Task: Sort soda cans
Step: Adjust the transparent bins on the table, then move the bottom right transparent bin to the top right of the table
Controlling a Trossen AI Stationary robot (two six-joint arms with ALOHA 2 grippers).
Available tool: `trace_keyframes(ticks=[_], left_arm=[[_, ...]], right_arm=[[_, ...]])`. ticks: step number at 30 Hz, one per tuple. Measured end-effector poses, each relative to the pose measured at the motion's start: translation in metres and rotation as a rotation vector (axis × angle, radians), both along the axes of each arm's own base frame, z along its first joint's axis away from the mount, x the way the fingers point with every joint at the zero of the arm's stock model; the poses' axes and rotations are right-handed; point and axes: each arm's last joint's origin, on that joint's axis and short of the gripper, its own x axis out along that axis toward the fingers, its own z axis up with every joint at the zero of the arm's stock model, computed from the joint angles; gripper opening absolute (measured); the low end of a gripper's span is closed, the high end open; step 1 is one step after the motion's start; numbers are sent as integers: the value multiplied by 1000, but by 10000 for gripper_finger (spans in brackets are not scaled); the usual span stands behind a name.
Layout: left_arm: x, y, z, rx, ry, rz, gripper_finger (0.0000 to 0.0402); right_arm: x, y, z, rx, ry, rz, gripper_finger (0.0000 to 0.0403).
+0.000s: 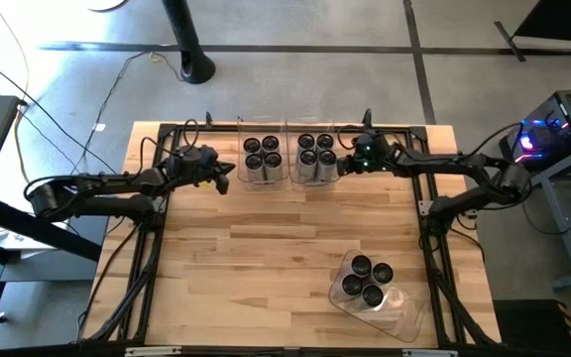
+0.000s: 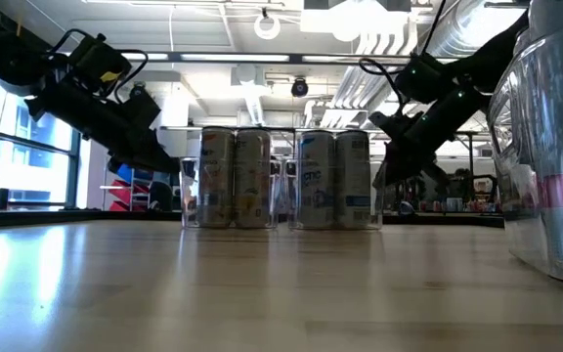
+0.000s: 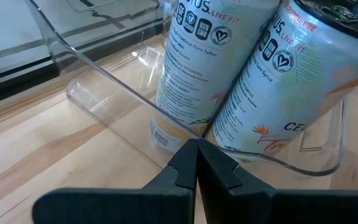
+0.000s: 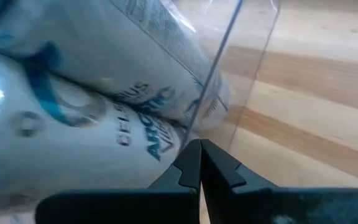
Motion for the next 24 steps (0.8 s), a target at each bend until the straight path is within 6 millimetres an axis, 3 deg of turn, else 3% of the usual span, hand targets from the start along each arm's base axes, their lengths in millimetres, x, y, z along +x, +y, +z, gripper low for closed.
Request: trace_keyframes(ticks=[8,14,20,24], left_arm=[[-6,-4,6,3,-1,-1,0],[-16,-11,10,-6,46,10,0],[-21,-28,18,58,60,-96,0],[-18,-43,27,77,-11,-134,0]], right_arm=[[5,-3,19,-38,17,47,0],[-6,13,71,-193,151,39,0],[-21,74,131,-344,261,119,0],[-23,126,162,-387,181,211,0]])
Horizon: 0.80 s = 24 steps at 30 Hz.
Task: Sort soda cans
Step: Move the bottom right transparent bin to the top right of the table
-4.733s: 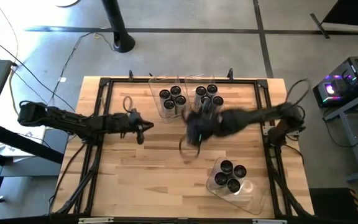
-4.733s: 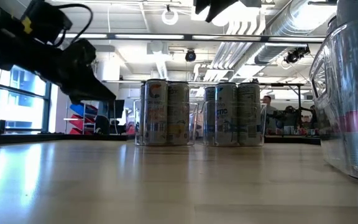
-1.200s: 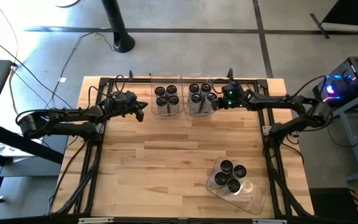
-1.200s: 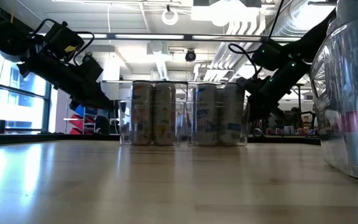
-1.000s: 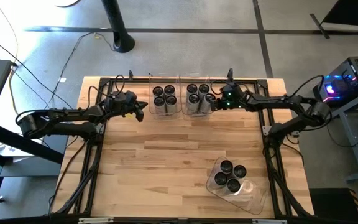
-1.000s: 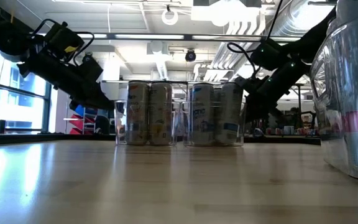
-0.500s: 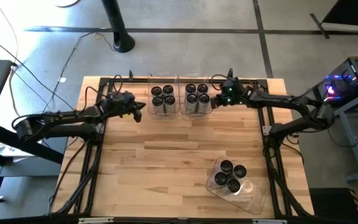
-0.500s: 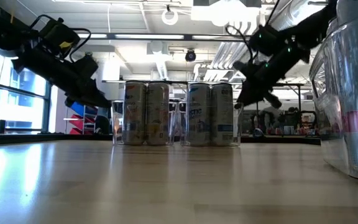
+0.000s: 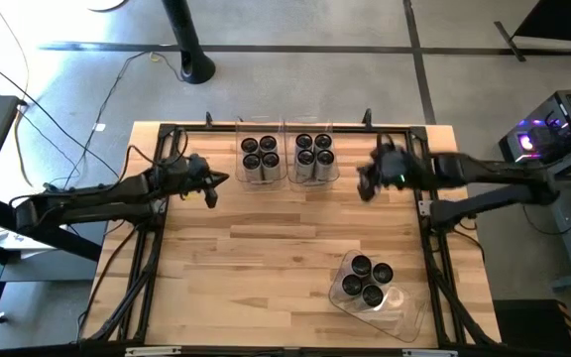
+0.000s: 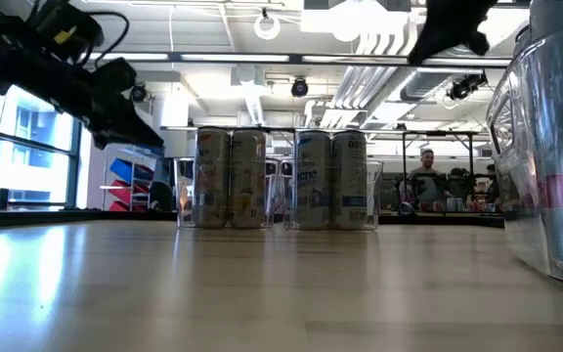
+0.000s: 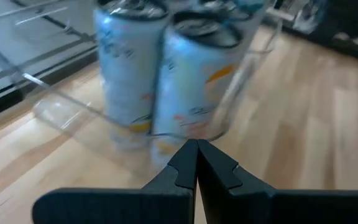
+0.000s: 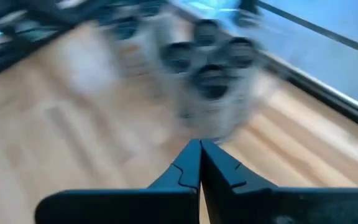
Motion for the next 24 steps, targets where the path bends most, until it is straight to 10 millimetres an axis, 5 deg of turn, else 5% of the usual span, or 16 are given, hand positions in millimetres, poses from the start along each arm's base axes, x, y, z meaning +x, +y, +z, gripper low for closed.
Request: trace_keyframes(ticks=[14,24], left_arm=[[13,-97,22,14,-266,-253,0],[33,-174,45,154,-222,-293,0]], right_arm=[[19,205,24,-46,-351,527,0],[17,348,23,324,-244,705,0]])
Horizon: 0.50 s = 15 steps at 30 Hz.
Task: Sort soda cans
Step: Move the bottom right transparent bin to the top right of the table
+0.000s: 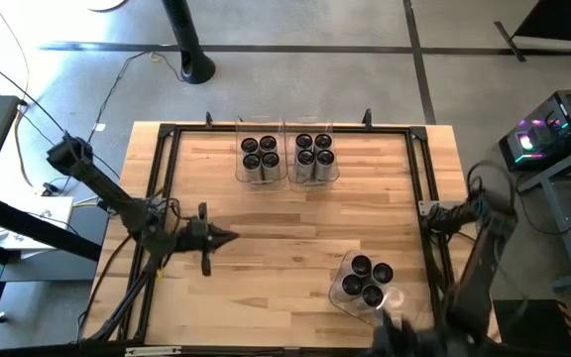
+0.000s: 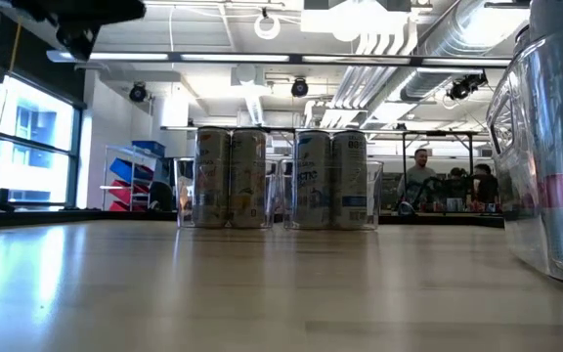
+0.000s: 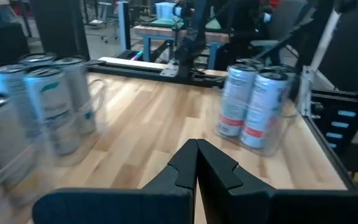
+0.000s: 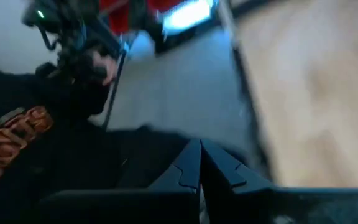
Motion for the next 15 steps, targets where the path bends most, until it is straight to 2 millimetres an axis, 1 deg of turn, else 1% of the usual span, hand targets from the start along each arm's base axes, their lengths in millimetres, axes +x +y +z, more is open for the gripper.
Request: trace_keyframes(ticks=[4,6,8,10,12,15], left_arm=[[15,-20,2,37,34,-26,0],[21,-27,-1,56,56,-29,0],[27,-32,-6,67,75,-29,0],[31,-36,-12,76,98,-26,0],[35,-39,-18,74,115,-22,0],[38,-42,-27,80,139,-18,0]], right_arm=[[-4,44,-19,169,221,-22,0],[-6,63,-36,193,341,-48,0],[-9,77,-55,203,485,-85,0],[-13,84,-74,194,673,-132,0],[-16,85,-92,149,835,-191,0],[-19,82,-113,37,977,-251,0]])
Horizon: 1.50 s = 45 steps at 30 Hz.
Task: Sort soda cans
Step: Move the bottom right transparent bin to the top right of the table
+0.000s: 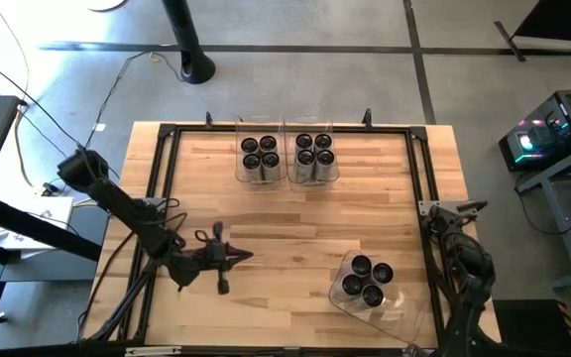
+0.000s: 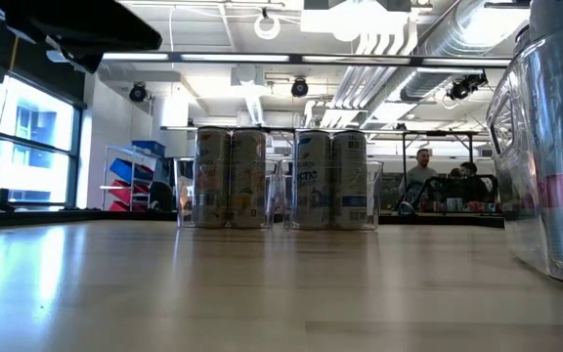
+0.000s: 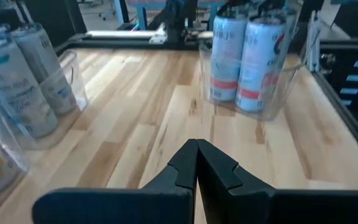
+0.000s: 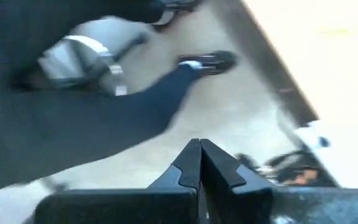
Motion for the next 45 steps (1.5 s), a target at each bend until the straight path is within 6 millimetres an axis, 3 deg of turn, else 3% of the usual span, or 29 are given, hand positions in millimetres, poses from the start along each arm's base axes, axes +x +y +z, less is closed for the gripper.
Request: trace_keyframes(ticks=[8,15,27,45], left_arm=[[3,-3,-6,-33,2,6,0],[3,-4,-4,-38,-12,-3,0],[-1,-9,-5,-42,-4,-39,0],[-1,-9,-4,-77,-11,-30,0]], right_arm=[[-1,-30,-11,-283,174,-18,0],[8,-43,-10,-365,200,-22,0],[20,-71,-52,-480,344,36,0],[43,-138,-108,-803,390,157,0]])
